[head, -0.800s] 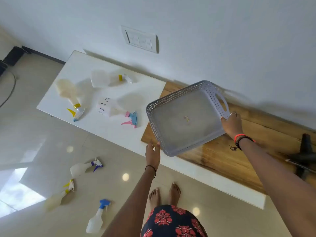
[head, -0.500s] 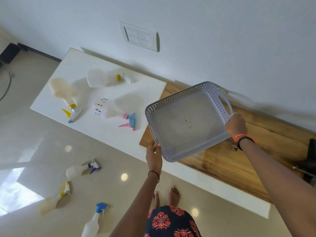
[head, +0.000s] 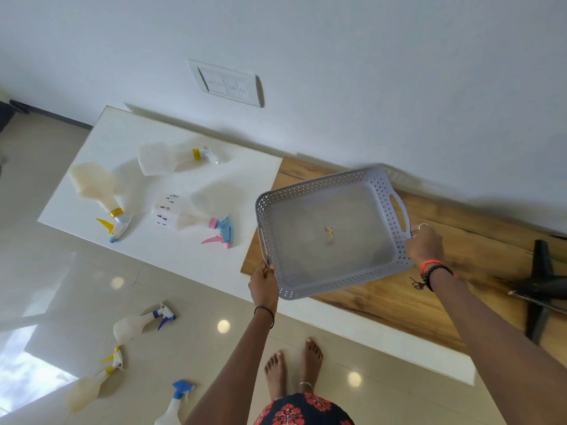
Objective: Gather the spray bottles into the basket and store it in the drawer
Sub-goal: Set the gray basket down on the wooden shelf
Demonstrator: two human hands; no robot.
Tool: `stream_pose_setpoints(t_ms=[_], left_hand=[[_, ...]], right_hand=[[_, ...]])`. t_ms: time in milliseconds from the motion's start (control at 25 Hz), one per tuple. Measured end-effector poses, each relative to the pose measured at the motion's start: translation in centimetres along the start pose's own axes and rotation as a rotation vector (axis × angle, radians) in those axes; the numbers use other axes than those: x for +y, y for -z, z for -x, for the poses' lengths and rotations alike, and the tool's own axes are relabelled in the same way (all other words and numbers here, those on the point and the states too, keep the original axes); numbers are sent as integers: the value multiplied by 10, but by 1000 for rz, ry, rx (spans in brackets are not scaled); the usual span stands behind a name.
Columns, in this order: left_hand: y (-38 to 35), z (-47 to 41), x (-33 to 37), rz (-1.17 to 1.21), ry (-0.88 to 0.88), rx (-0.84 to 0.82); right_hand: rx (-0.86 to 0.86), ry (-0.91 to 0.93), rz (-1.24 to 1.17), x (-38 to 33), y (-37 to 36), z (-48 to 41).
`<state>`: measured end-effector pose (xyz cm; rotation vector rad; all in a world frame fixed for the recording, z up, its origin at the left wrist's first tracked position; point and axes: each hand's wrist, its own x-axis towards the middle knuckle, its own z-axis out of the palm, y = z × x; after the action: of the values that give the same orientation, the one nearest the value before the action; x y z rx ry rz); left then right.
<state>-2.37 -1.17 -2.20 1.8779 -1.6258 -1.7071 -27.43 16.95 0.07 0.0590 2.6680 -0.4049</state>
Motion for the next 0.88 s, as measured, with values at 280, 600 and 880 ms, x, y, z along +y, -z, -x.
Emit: stream_pose_setpoints(t_ms=[280, 600, 880], left_hand=[[-6, -15, 26, -182, -118, -135], [-27, -31, 48, -299, -226, -242], [-35, -41, 43, -289, -198, -297]], right_hand=[[4, -166, -135, 46, 4, 33], [88, -298, -242, 77, 0, 54], [80, -293, -256, 81, 3, 47]])
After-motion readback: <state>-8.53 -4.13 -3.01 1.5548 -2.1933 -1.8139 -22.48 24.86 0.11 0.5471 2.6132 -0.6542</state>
